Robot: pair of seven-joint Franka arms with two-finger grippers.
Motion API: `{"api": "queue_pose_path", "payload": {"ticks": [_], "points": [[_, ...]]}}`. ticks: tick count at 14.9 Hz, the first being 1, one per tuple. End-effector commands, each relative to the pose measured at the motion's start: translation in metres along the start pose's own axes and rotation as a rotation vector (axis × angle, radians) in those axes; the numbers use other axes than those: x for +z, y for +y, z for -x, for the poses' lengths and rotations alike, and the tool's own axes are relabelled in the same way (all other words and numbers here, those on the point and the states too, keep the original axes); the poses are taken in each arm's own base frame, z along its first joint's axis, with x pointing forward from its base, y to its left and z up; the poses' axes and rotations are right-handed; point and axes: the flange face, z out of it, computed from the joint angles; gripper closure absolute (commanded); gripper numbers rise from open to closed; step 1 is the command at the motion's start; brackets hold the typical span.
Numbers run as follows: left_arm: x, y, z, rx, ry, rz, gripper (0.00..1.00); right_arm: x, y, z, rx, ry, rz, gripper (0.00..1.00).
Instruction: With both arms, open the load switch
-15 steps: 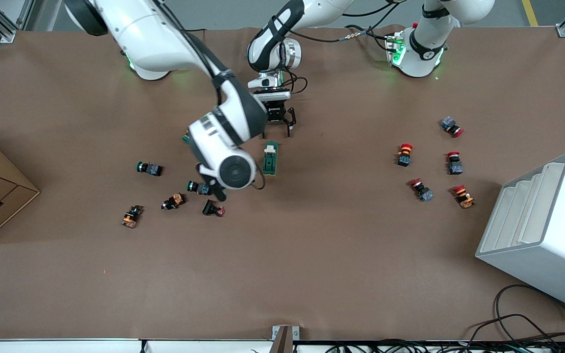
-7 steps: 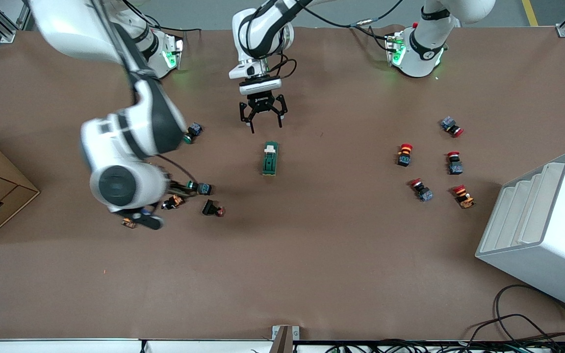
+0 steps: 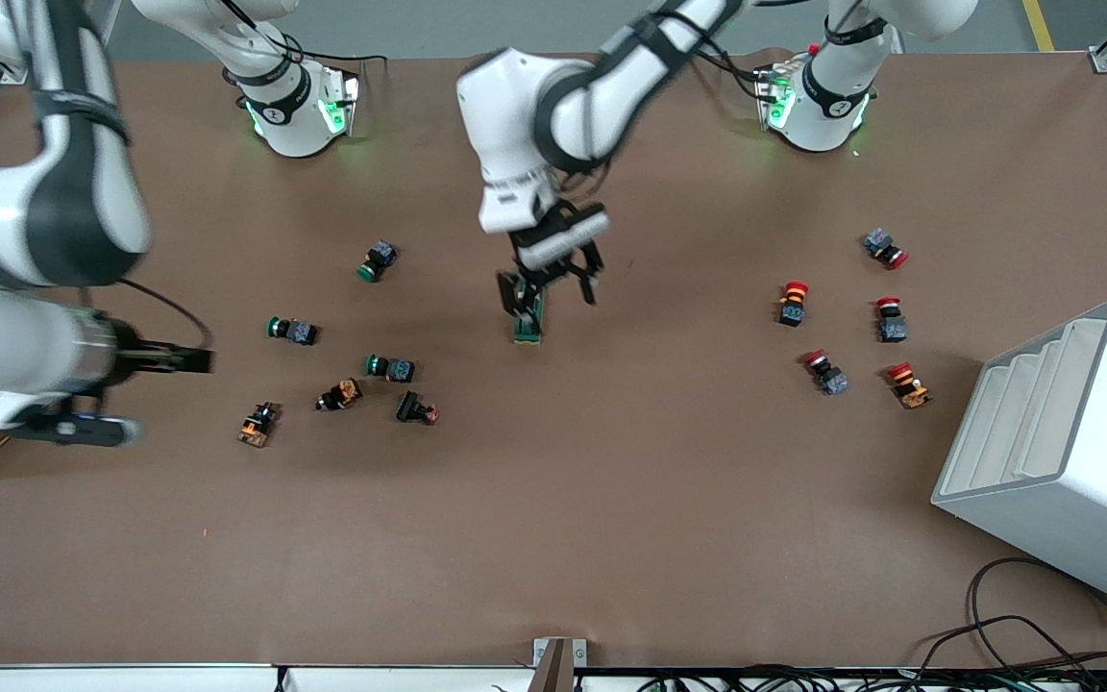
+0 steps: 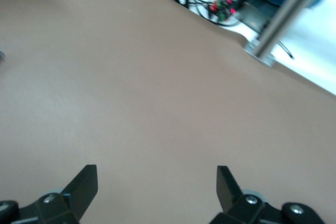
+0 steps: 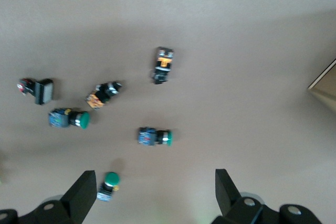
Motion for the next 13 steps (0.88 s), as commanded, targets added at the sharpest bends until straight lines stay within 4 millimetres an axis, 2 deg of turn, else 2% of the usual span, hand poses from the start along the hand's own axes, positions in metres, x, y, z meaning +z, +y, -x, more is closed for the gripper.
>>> {"api": "queue_pose_path", "payload": {"ticks": [1, 3, 5, 7, 9, 10, 11, 12, 13], "points": [[-0.013, -0.002, -0.101, -0.029, -0.134, -0.017, 0.00, -0.020, 0.047, 0.017, -0.071, 0.031, -0.004, 0.00], [-0.007, -0.012, -0.180, -0.056, -0.187, -0.035, 0.00, -0.032, 0.057, 0.026, -0.066, 0.044, 0.015, 0.00], [0.000, -0.031, -0.235, -0.005, -0.223, -0.070, 0.00, -0.041, 0.075, 0.032, -0.088, 0.061, 0.021, 0.00], [-0.001, -0.050, -0.278, 0.047, -0.254, -0.050, 0.00, -0.039, 0.088, 0.035, -0.125, 0.043, 0.015, 0.00], [-0.001, -0.079, -0.331, 0.036, -0.314, -0.020, 0.00, -0.044, 0.088, 0.040, -0.128, 0.020, 0.013, 0.00], [-0.004, -0.089, -0.347, 0.078, -0.336, 0.005, 0.00, -0.051, 0.090, 0.043, -0.123, 0.021, 0.014, 0.00], [-0.018, -0.100, -0.361, 0.146, -0.353, 0.023, 0.00, -0.056, 0.091, 0.044, -0.119, 0.028, 0.011, 0.00], [-0.027, -0.119, -0.382, 0.205, -0.368, 0.022, 0.00, -0.057, 0.090, 0.043, -0.120, 0.033, 0.006, 0.00], [-0.025, -0.139, -0.404, 0.242, -0.391, 0.029, 0.00, -0.056, 0.090, 0.043, -0.119, 0.031, -0.001, 0.00]]}}
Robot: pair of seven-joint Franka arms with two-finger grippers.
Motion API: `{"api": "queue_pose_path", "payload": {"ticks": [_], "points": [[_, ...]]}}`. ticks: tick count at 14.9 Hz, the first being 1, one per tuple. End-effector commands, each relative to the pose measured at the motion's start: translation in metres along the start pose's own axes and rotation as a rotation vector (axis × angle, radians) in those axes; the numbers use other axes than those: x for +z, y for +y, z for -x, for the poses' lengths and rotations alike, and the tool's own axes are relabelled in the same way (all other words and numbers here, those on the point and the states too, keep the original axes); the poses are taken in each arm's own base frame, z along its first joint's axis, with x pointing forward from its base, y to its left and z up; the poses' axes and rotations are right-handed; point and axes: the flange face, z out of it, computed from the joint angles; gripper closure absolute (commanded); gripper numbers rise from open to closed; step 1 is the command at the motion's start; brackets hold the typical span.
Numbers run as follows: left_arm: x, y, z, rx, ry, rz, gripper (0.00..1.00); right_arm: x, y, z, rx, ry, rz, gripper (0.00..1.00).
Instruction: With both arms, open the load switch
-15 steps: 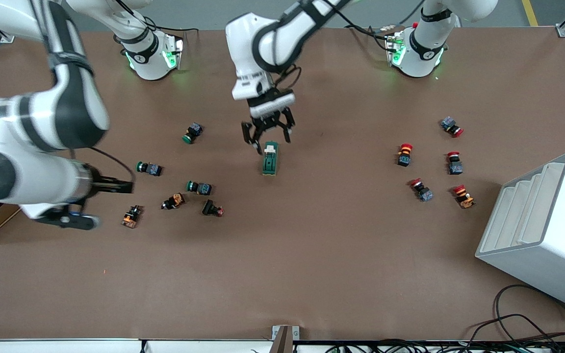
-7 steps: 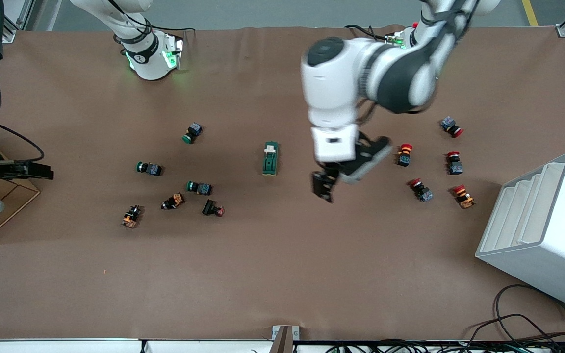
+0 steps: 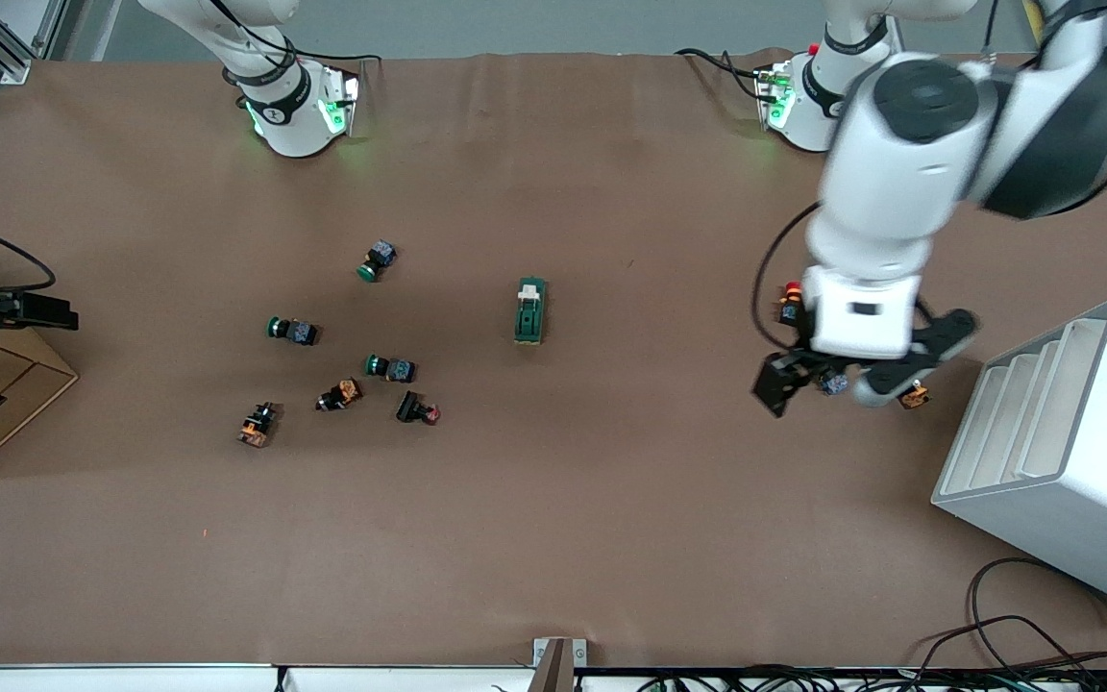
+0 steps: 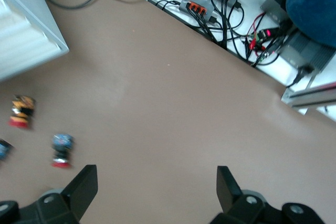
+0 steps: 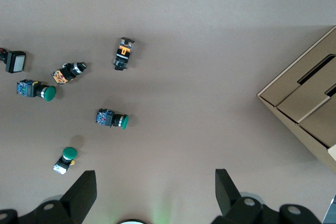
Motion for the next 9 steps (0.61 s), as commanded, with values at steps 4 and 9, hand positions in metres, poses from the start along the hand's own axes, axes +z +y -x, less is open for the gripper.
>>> {"api": "queue_pose_path", "payload": {"ticks": [4, 9], "points": [[-0.067, -0.114, -0.041, 0.270, -0.109, 0.003, 0.00, -0.010, -0.007, 0.010, -0.019, -0.008, -0.020, 0.00], [-0.113, -0.183, -0.041, 0.404, -0.184, -0.040, 0.00, -0.022, -0.022, 0.024, -0.013, -0.024, -0.041, 0.00]]}}
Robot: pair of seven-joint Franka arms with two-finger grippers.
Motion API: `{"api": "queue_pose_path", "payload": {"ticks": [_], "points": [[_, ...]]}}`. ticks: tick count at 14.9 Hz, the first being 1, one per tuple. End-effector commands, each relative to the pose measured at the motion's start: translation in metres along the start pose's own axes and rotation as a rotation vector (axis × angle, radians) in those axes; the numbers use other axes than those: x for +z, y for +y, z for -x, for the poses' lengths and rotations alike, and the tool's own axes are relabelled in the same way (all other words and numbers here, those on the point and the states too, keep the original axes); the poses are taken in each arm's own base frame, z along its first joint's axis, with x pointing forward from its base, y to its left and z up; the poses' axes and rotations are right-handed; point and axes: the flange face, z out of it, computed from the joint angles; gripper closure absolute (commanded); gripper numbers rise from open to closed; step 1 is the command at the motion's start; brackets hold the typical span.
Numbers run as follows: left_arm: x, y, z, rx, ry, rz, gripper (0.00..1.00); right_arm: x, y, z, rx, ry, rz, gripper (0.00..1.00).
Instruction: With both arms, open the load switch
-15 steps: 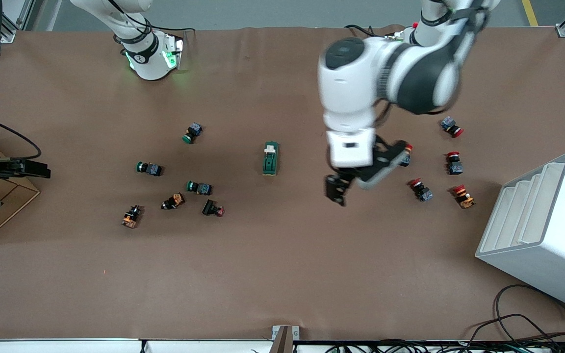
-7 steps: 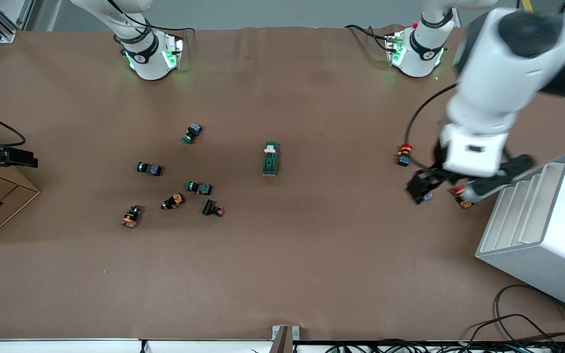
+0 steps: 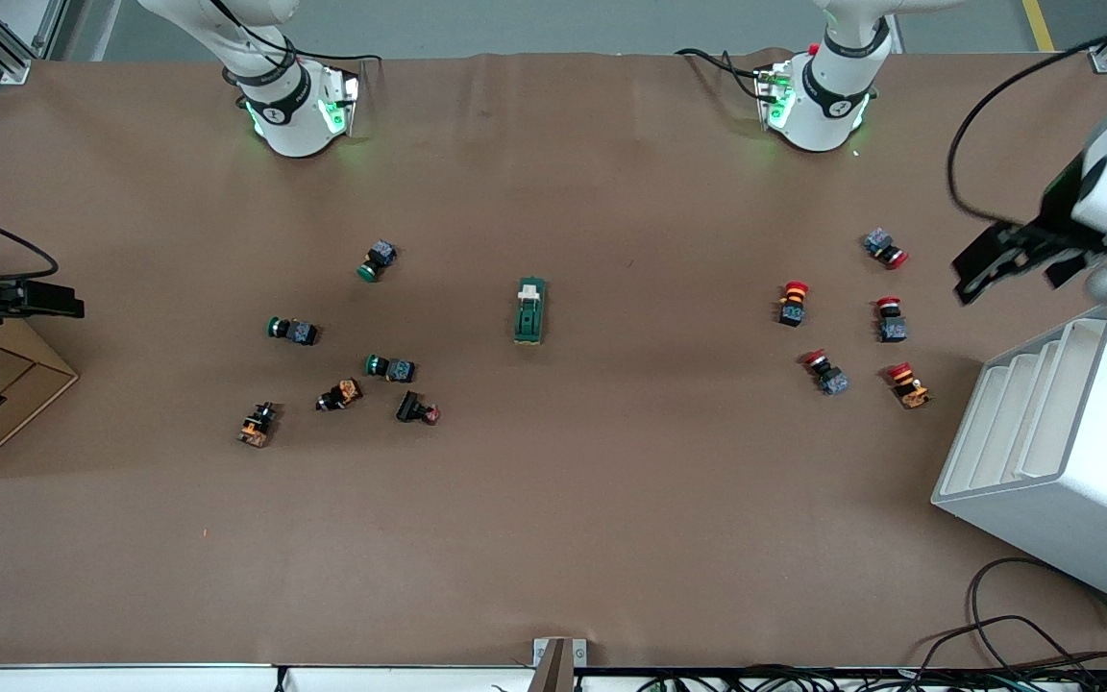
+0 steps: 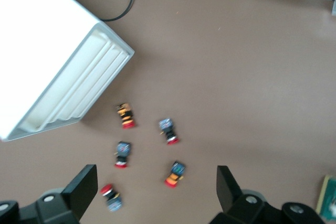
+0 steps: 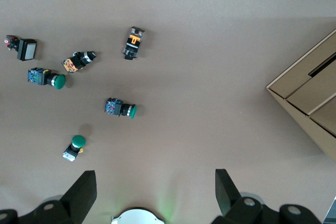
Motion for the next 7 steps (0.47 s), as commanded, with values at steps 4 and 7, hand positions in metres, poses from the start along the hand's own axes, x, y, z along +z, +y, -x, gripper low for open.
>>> {"api": "queue_pose_path", "payload": {"ticks": [4, 7], "points": [[-0.025, -0.055, 0.037, 0.102, -0.048, 0.034, 0.00, -0.021, -0.037, 0.026, 0.046, 0.016, 0.011, 0.00], [-0.030, -0.063, 0.051, 0.134, -0.099, 0.027, 0.00, -0.022, -0.040, 0.033, 0.041, 0.033, 0.012, 0.00]]}}
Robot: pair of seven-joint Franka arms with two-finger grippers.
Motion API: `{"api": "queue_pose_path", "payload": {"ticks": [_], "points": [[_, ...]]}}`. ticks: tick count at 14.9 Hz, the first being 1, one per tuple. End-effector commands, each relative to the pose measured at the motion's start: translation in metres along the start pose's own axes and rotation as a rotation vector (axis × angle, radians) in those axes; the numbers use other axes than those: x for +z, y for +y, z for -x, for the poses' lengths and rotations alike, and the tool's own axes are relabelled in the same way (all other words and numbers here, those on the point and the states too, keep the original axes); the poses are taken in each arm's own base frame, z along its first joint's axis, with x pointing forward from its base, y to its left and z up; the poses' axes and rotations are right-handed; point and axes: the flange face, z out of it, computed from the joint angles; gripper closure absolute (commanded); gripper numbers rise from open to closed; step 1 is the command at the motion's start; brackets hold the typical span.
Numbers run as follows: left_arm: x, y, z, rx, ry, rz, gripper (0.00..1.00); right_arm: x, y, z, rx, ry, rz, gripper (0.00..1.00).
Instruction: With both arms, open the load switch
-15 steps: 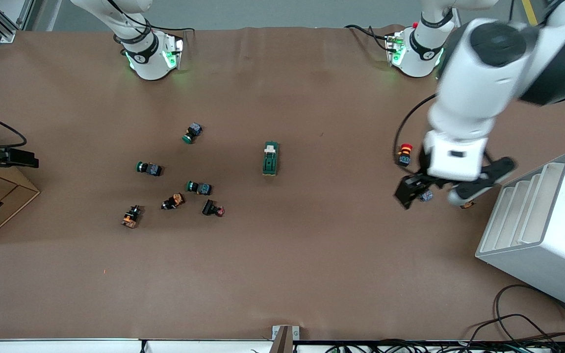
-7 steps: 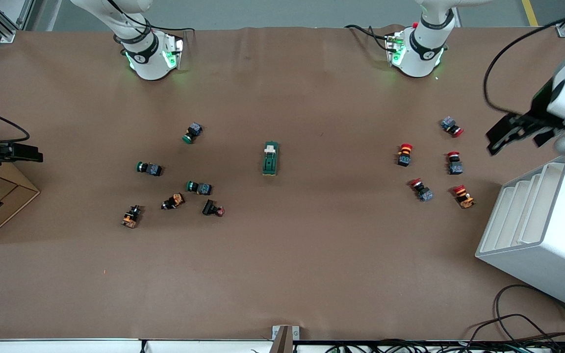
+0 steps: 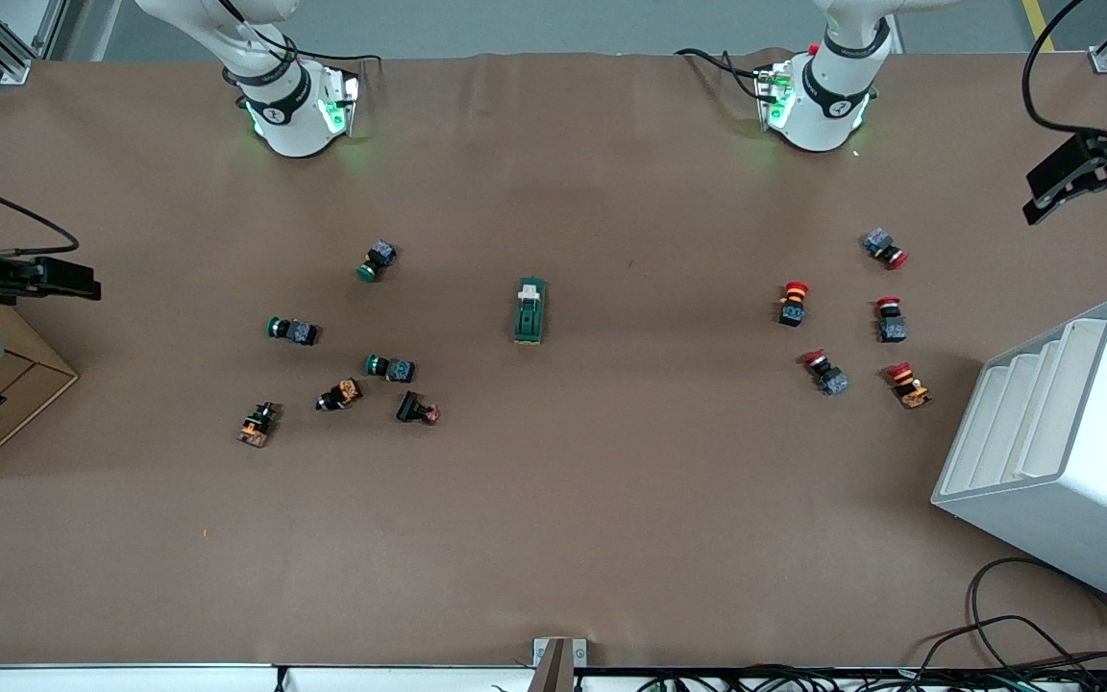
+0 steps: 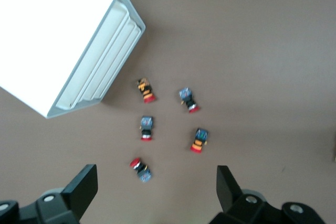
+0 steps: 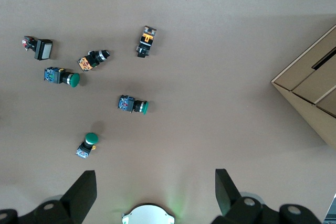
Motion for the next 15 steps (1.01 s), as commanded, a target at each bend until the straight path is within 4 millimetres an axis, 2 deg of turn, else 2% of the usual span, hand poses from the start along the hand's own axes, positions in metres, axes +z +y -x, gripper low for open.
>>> {"api": "queue_pose_path", "payload": {"ticks": [1, 4, 9, 12, 15], "points": [[-0.003, 0.000, 0.018, 0.024, -0.036, 0.009, 0.00, -0.002, 0.002, 0.018, 0.020, 0.015, -0.012, 0.00], [-0.001, 0.000, 0.020, 0.031, -0.047, 0.010, 0.00, -0.011, 0.000, 0.032, 0.017, 0.036, -0.009, 0.00], [0.003, 0.001, 0.019, 0.035, -0.053, 0.009, 0.00, -0.011, 0.003, 0.056, 0.032, 0.064, -0.038, 0.00], [0.008, 0.003, 0.015, 0.040, -0.056, 0.009, 0.00, -0.012, 0.002, 0.059, 0.075, 0.061, -0.043, 0.00], [0.010, 0.007, 0.012, 0.048, -0.057, 0.010, 0.00, -0.025, 0.001, 0.073, 0.082, 0.085, -0.043, 0.00]]}}
